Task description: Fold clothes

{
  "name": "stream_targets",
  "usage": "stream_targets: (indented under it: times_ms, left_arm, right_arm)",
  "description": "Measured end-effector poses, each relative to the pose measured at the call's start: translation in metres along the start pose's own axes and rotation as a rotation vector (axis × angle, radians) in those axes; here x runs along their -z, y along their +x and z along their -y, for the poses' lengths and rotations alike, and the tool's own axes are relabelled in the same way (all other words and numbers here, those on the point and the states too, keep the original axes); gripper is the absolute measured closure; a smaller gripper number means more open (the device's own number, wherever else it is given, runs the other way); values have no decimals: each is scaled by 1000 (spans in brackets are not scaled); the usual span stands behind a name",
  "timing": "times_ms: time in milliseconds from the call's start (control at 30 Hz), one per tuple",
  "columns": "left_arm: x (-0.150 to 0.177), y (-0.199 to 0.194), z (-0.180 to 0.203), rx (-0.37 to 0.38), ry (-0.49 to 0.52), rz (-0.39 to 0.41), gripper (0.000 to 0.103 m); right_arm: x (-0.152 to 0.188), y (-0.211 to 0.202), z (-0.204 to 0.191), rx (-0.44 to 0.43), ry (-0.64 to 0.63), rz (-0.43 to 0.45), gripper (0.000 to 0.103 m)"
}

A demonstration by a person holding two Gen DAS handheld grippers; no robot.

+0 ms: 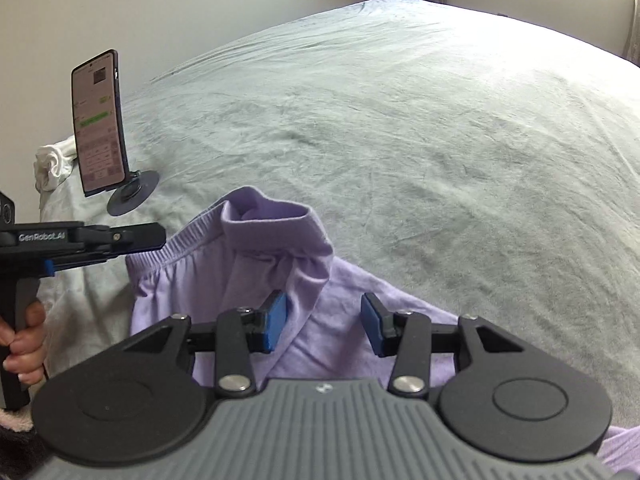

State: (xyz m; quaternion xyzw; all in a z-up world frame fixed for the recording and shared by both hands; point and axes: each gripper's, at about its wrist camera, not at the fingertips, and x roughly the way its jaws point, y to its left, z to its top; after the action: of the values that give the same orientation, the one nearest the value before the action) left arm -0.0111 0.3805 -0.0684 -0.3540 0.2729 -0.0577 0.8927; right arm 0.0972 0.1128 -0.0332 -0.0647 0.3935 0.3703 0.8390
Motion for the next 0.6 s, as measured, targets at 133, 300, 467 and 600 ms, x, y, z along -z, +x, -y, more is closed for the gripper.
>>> stream_targets:
  times_ms: [133, 300, 467, 600]
  left_arm:
    - [0, 4, -4, -14, -13, -7, 100]
    - [-3, -1, -9, 17, -42, 2, 100]
    - [2, -3, -12, 146, -135, -18, 73]
    - [7, -5, -15, 249, -210, -36, 36]
  right_arm:
    - [-5, 4, -4, -15, 0, 31, 57]
    - [-10, 6, -10, -40, -1, 72, 88]
    - [-11, -5, -38, -85, -59, 106, 97]
    - [-8, -10, -63, -121, -118, 111, 97]
